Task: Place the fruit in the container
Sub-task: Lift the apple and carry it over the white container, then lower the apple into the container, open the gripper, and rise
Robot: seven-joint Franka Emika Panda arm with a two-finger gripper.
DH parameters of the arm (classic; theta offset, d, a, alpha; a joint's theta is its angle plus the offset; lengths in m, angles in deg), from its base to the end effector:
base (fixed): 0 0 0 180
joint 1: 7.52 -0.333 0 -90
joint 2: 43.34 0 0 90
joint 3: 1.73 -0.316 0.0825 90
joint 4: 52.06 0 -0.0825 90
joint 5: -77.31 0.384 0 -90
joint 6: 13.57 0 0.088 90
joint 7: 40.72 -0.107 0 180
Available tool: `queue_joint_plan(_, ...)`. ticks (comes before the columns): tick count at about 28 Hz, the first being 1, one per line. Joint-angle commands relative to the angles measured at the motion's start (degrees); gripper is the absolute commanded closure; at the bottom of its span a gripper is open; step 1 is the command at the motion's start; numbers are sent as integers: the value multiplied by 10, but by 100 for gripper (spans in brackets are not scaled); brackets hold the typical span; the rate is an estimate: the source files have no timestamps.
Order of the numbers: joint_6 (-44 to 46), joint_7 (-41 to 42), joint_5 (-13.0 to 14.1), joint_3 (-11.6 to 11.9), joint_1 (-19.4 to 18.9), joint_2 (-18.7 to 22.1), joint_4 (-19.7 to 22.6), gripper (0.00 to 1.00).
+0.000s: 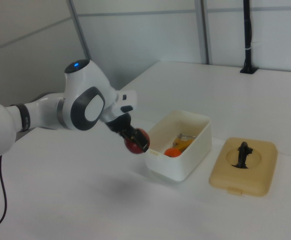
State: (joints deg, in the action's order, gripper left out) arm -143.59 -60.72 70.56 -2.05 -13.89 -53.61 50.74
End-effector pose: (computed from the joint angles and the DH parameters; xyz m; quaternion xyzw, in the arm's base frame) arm 0.6346 0.0712 0.4781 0.9843 -0.0840 0.1546 0.0144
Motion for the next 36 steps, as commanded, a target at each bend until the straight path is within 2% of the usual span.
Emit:
queue_joint_plan(1,-7,-20,30,4,12,-58,-79,100)
queue_joint_plan(6,-26,-62,20,4,16,-117,-131,100)
queue_joint_plan(9,-59,-78,12,10,16,-130,-133,100)
queue_joint_plan(11,-78,-98,-6,11,16,-142,-133,100)
queue_joint_plan(12,-79,-103,-15,11,16,-145,-133,93)
queue_joint_plan(13,-79,-108,-23,11,15,-149,-133,74)
queue_joint_plan(14,-79,-112,-28,11,15,-150,-133,44)
queue_joint_plan(15,-79,-122,-34,11,15,-151,-133,0)
queue_joint_plan(24,-74,-125,-30,13,16,-138,-133,0)
queue_joint_plan(27,-63,-123,-27,13,24,-119,-127,0)
queue_joint_plan(33,58,-51,-15,11,36,-92,-123,0)
queue_joint_plan(36,127,20,20,13,46,-80,-124,0)
